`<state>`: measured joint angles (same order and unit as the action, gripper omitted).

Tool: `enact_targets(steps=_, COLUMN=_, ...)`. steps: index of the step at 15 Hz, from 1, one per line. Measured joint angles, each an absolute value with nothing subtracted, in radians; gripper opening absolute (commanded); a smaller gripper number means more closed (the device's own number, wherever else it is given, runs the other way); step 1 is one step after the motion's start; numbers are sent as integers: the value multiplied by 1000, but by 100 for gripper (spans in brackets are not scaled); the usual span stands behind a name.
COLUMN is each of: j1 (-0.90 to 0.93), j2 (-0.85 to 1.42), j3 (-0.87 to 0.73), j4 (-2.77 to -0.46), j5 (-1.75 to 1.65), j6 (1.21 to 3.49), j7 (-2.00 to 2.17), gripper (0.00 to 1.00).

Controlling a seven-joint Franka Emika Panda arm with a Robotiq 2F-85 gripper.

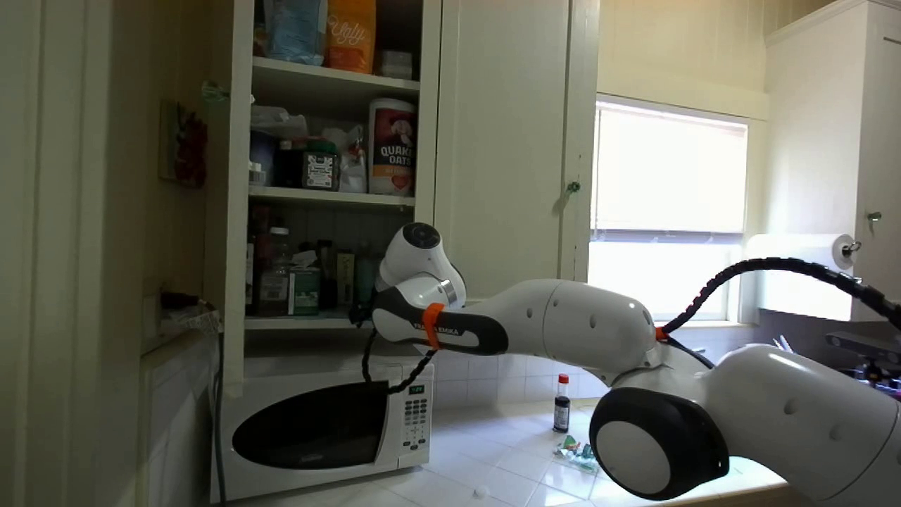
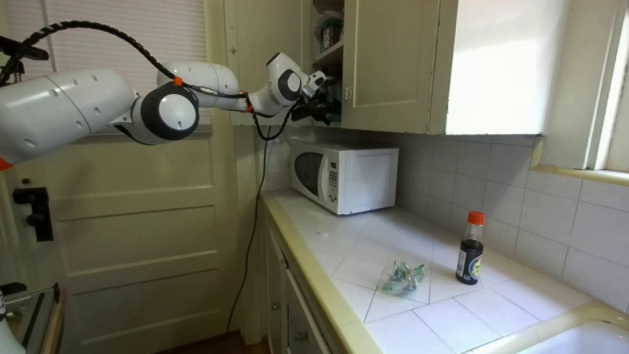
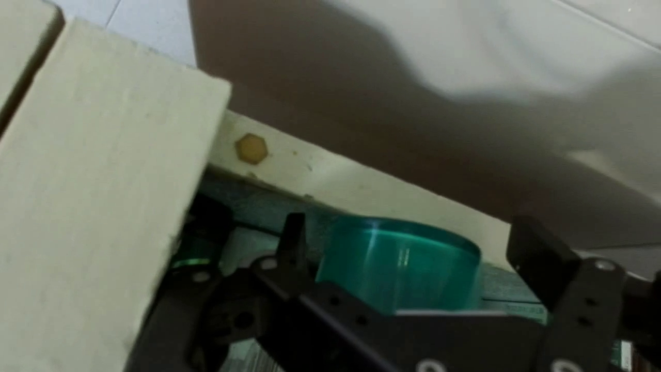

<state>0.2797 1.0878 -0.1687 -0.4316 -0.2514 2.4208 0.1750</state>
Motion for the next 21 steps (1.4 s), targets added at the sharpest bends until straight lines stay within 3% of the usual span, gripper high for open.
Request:
enact_targets(steps=7, j1=311, j2=1082, j3=-193, j4=-431, j5=-257, j6=2385, j7=210, gripper=100)
enact_targets(steps=9, j1=321, j2=1080, j3=-213, j4=-431, j5=-263, j6=2368, j7=237, gripper=73)
enact_targets(steps=13, j1=333, j2=1078, j3=-248, j4=-430, j5=-290, j6=2360, j7=288, gripper=42)
enact_targets(steps=21, j1=325, j2=1078, j3=-278, j4=-430, j5=-319, j6=2399, j7=308, gripper=42)
